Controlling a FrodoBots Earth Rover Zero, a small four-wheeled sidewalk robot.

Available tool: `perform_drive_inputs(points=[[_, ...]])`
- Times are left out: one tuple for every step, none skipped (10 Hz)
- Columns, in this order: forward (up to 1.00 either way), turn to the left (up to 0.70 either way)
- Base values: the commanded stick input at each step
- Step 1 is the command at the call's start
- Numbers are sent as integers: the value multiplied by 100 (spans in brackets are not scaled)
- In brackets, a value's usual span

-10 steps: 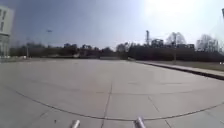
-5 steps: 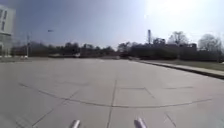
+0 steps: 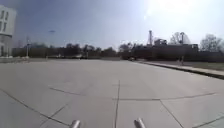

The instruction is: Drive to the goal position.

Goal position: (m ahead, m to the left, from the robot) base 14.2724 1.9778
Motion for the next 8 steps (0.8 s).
perform_drive_inputs(points=[[100, 15], [100, 0], [100, 0], [100, 0], [100, 0], [100, -34], [100, -40], [100, -18]])
